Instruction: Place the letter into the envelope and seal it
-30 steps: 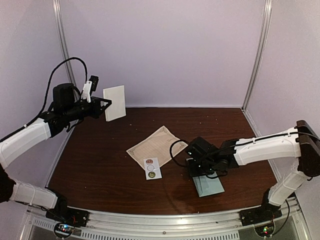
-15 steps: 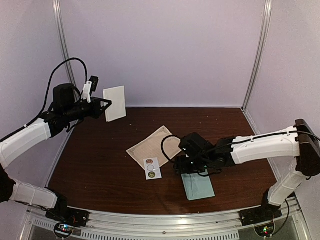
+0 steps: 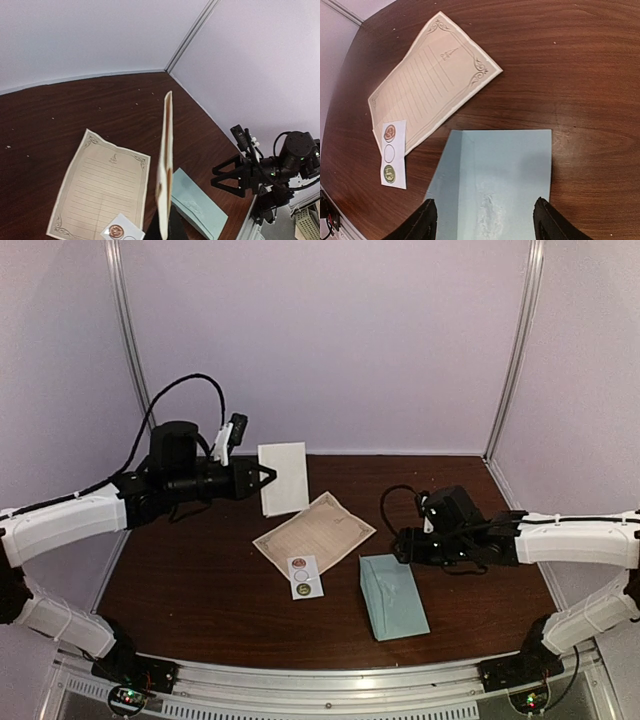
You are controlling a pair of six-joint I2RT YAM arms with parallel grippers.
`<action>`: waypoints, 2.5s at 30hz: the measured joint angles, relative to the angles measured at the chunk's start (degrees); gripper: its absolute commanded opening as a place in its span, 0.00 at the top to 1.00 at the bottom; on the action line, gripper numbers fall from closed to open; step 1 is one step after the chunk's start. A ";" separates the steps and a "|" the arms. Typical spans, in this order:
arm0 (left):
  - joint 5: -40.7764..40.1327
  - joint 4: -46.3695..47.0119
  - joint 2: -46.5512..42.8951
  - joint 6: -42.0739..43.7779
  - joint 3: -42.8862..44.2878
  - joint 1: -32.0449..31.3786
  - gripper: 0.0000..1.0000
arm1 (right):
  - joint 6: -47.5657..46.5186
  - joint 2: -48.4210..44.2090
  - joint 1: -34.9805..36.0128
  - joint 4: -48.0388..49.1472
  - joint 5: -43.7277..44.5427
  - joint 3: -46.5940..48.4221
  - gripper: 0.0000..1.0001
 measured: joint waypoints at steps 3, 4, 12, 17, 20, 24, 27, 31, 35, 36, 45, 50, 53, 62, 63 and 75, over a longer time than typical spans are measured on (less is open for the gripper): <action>-2.43 1.70 2.03 -7.56 -0.31 -5.40 1.00 | -1.09 -2.80 -4.35 1.95 -3.28 -5.70 0.34; -2.75 2.25 3.08 -9.49 -0.31 -6.88 1.00 | -1.40 -3.58 -5.27 2.47 -4.07 -7.06 0.34; -4.87 2.27 15.78 -22.10 3.87 -18.93 1.00 | -2.75 -10.75 -8.76 5.97 -8.35 -15.13 0.34; -3.72 3.37 21.49 -28.15 7.43 -22.14 1.00 | -2.67 -14.34 -8.81 6.78 -8.44 -18.51 0.34; -2.71 3.65 25.35 -31.30 8.85 -23.08 1.00 | -2.67 -15.63 -8.81 6.78 -8.33 -18.91 0.34; -2.01 3.19 30.32 -33.66 10.99 -24.00 1.00 | -2.69 -16.28 -8.81 6.88 -8.13 -18.91 0.34; -2.05 2.49 32.35 -34.58 12.11 -24.35 1.00 | -2.69 -16.28 -8.81 7.04 -8.11 -19.26 0.34; -2.27 1.07 33.24 -35.50 12.44 -24.44 1.00 | -2.54 -16.20 -8.81 7.61 -8.22 -20.57 0.34; -2.27 -0.15 33.53 -36.02 12.44 -24.33 1.00 | -2.21 -15.41 -8.81 8.24 -8.98 -21.42 0.34; -2.27 -0.70 33.53 -36.11 12.41 -24.26 1.00 | -2.16 -15.17 -8.81 8.37 -9.16 -21.46 0.34; -2.27 -2.67 33.53 -36.35 9.27 -22.49 1.00 | -1.97 -11.87 -8.33 9.46 -11.50 -21.49 0.34; -2.23 -2.62 33.55 -36.48 8.39 -21.88 1.00 | -1.31 -9.99 -7.63 9.99 -12.59 -21.59 0.34; -2.12 -2.38 33.62 -36.81 7.85 -21.70 1.00 | -0.59 -9.01 -7.15 10.51 -13.11 -21.64 0.35; -1.14 -0.79 36.37 -37.16 7.69 -21.40 1.00 | 1.27 -5.53 -5.44 11.69 -13.84 -21.64 0.38; -1.09 -0.74 36.65 -37.16 7.69 -21.38 1.00 | 1.42 -5.20 -5.40 11.78 -13.90 -21.64 0.38; -0.66 0.55 38.07 -37.13 7.69 -21.09 1.00 | 2.47 -2.78 -4.50 14.67 -14.43 -21.64 0.41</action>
